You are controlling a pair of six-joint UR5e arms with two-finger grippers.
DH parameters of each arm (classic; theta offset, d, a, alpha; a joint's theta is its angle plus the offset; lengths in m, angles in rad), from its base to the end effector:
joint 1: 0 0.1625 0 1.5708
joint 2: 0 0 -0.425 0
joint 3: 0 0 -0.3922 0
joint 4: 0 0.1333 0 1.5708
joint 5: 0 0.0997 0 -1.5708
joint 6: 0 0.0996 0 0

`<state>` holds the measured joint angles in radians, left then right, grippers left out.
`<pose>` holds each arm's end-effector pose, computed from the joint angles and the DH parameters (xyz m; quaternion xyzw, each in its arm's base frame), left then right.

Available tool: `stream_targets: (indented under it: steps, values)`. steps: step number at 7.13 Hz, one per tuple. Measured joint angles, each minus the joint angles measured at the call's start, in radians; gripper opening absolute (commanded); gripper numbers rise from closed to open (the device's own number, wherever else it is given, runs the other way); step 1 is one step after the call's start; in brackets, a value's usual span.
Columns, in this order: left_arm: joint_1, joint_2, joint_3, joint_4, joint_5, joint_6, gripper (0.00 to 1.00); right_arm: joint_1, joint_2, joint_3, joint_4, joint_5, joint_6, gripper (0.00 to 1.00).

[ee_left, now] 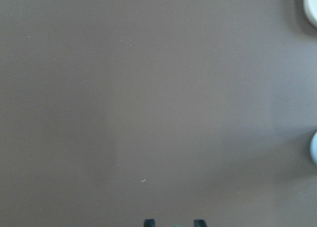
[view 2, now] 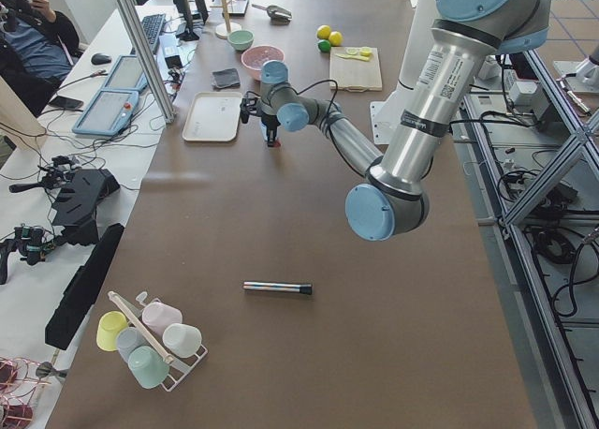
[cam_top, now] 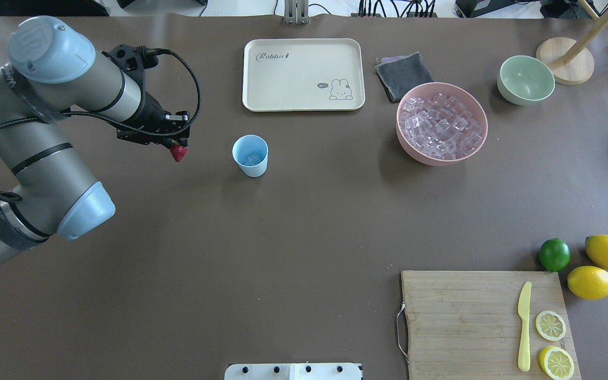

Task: Mash ice and strawberries in cup
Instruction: 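Carry the strawberry with the left gripper over the light-blue cup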

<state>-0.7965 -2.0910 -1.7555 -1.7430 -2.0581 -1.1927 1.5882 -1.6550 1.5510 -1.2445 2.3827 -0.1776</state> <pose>0.3865 -0.5191 0.2568 0.0465 0.4641 -0.0823 0.8807 0.0691 -0.4656 0.6716 0.1396 -0.3807 -0.1167 0.9066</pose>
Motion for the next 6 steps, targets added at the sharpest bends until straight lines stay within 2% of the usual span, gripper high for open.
stream_targets:
  steps: [2,6]
  values:
    - [0.047,-0.050,0.020,0.006,0.058,-0.050,0.30,-0.001,0.038,0.006,-0.110,-0.038,0.003,0.99]
    - [0.113,-0.183,0.131,-0.007,0.150,-0.160,0.30,0.003,0.041,0.012,-0.135,-0.046,-0.003,0.99]
